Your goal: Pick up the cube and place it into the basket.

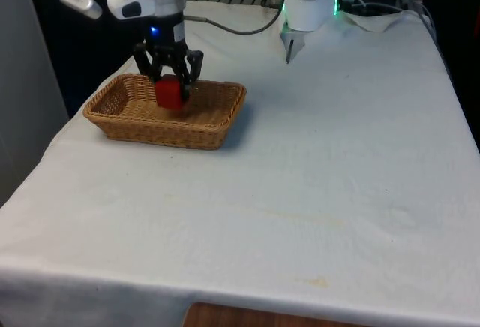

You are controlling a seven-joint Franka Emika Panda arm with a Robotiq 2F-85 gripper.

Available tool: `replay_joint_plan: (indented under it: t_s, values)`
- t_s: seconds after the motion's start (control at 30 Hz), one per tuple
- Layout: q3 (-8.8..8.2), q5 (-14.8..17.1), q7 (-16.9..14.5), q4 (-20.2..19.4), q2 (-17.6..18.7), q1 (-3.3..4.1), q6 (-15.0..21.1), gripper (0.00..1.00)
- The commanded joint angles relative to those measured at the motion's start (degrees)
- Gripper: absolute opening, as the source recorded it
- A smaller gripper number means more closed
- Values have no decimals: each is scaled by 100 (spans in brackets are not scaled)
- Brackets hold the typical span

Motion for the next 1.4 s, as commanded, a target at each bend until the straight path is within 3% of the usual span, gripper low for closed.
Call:
replay_joint_plan:
  t_s: [0.0,0.23,0.3,0.33,0.5,0.57,0.8,0.83,0.87,1.2,1.23,1.3,1.37]
  values:
    - [57,115,-120,57,92,-63,29,0]
    - [23,327,-372,206,350,-63,29,0]
    - [-29,298,-332,218,378,-17,0,0]
    - [11,367,-390,201,344,-52,23,0]
    - [-17,344,-372,212,367,-29,11,2]
    - [-23,338,-367,212,367,-23,6,16]
    - [-29,327,-355,218,378,-17,0,84]
    - [-29,321,-355,218,378,-17,0,97]
    - [-29,321,-355,218,378,-17,0,100]
    - [-86,286,-309,223,246,11,-86,100]
    - [-46,327,-350,246,332,-17,-23,100]
    - [-115,269,-292,223,138,34,-160,100]
    - [-132,258,-275,229,57,40,-229,100]
